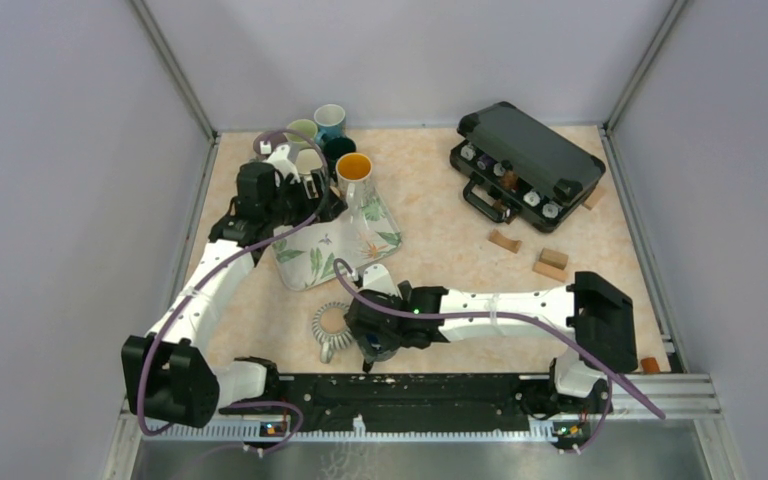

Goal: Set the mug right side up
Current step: Turn over the cup at the corner of the board.

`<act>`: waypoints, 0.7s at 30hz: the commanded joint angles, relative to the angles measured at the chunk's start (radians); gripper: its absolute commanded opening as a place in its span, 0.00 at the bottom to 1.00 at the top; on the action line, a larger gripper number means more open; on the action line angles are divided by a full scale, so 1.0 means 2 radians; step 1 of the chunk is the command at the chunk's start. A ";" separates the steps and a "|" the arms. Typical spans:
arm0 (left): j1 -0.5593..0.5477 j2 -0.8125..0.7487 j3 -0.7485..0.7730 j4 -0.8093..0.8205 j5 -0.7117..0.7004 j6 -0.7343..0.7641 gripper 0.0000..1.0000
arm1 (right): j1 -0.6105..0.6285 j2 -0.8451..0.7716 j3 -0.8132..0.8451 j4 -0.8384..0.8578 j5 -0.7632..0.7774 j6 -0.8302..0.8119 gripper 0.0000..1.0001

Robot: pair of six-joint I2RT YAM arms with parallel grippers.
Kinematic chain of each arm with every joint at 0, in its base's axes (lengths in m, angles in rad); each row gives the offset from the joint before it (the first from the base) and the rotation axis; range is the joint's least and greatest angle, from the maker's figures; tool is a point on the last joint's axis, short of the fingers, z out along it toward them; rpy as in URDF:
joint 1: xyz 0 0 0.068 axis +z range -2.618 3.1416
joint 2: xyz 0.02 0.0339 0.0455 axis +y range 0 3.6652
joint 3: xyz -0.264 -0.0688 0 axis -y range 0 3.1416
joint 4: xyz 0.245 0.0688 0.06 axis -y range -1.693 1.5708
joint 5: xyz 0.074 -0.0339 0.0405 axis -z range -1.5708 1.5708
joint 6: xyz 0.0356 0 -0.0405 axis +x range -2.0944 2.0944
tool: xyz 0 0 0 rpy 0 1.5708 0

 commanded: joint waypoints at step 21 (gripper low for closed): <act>0.013 0.009 -0.009 0.033 0.027 0.001 0.98 | 0.025 0.024 0.060 -0.012 0.049 -0.039 0.99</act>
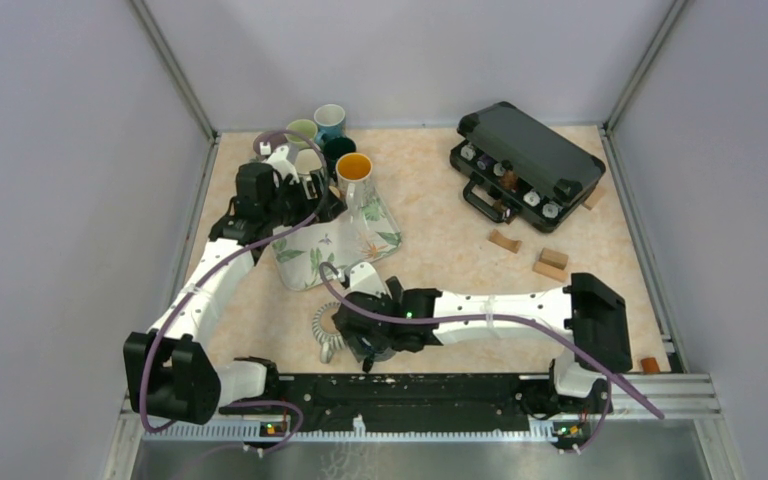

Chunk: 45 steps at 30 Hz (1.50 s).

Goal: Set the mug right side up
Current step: Turn over the cup at the corner of the board.

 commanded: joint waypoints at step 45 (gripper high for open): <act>0.005 0.009 -0.011 0.036 0.025 -0.004 0.98 | -0.102 -0.138 -0.169 0.078 -0.073 -0.027 0.85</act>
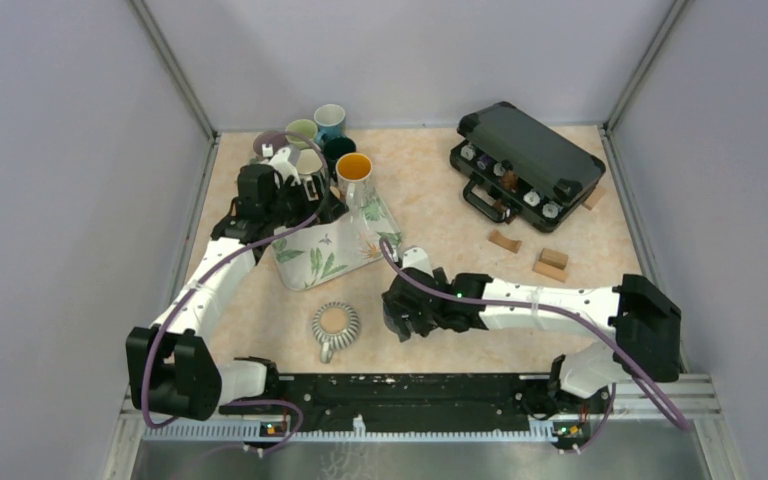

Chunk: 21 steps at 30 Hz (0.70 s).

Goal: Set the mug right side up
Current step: Turn over the cup at the corner of the board.

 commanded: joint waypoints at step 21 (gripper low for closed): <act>0.003 0.005 -0.005 0.030 0.020 -0.007 0.98 | -0.001 0.006 -0.017 0.077 -0.058 -0.082 0.40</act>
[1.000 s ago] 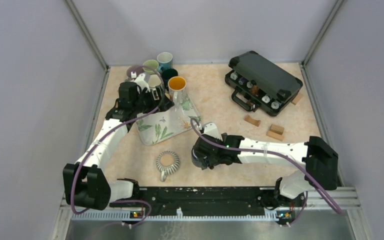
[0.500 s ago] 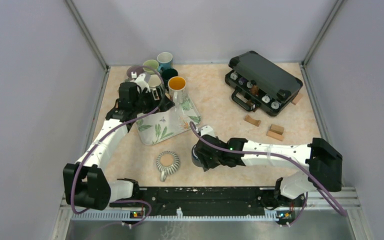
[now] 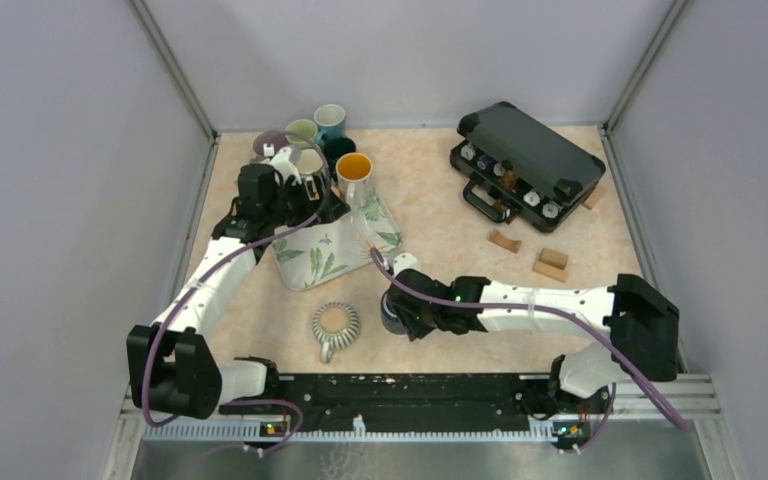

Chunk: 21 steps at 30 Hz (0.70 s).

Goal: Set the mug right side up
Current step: Turn over the cup at the corner of the board.

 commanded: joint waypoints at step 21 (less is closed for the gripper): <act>0.002 0.001 -0.005 0.024 0.011 -0.007 0.98 | -0.009 0.050 0.023 0.041 0.000 -0.021 0.31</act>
